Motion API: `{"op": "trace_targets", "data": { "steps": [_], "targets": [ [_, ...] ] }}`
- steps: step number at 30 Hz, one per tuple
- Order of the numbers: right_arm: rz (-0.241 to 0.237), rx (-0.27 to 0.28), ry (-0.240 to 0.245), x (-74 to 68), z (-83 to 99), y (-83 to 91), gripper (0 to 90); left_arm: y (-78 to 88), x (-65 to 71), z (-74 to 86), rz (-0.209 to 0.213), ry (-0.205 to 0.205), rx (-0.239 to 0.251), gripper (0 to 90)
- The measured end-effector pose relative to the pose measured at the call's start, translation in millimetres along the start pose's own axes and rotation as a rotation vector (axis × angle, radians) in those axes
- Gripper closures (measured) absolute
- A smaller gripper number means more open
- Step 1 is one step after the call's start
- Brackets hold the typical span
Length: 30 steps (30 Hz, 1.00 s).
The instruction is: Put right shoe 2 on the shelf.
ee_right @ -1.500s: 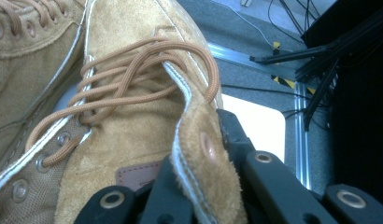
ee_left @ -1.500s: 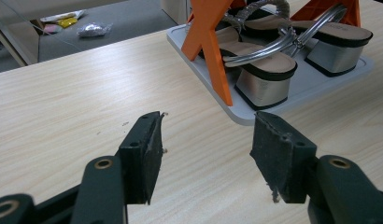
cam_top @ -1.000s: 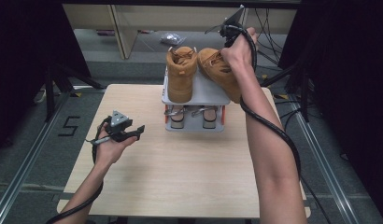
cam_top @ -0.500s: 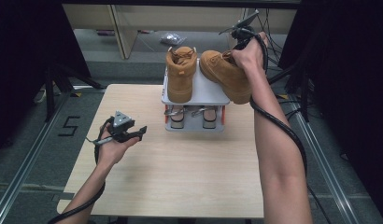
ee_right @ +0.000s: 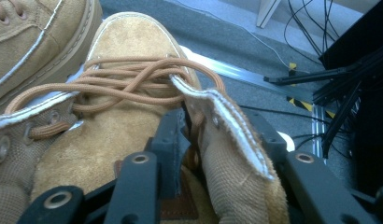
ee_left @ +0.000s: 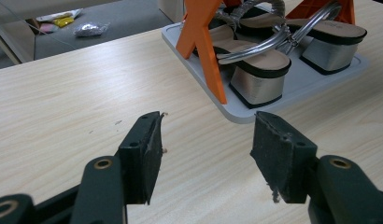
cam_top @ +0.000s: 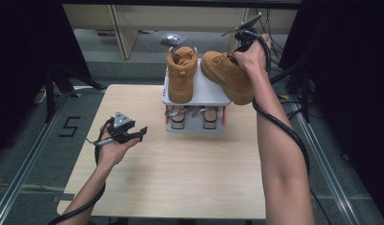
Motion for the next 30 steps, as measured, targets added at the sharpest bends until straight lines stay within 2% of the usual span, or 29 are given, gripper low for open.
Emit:
{"op": "trace_targets", "data": {
  "steps": [14,21,24,30],
  "targets": [
    [0.002,0.007,-0.053,3.3,1.6,3.2,50.2,-0.9,2.9,0.0,0.004,-0.003,-0.001,41.9],
    [0.009,0.042,-0.051,5.6,-3.3,12.7,49.7,-1.8,3.7,-0.4,0.003,0.001,0.0,41.9],
    [0.011,0.035,-0.049,5.8,-2.7,16.1,49.7,-1.9,5.0,-1.0,0.006,-0.004,-0.001,41.9],
    [-0.001,0.068,-0.056,6.9,-3.5,24.2,49.8,-3.3,6.3,-0.3,0.007,-0.007,-0.003,41.9]
  ]
}}
Point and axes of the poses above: each handheld gripper's, and its own axes: y roughly backward along the jaws, z roughly out of its underside, x roughly to its right, the point moved 10 cm from there along -y, roughly forward along the jaws, and after that the axes turned 12 degrees about y, right-handed, at the moved point
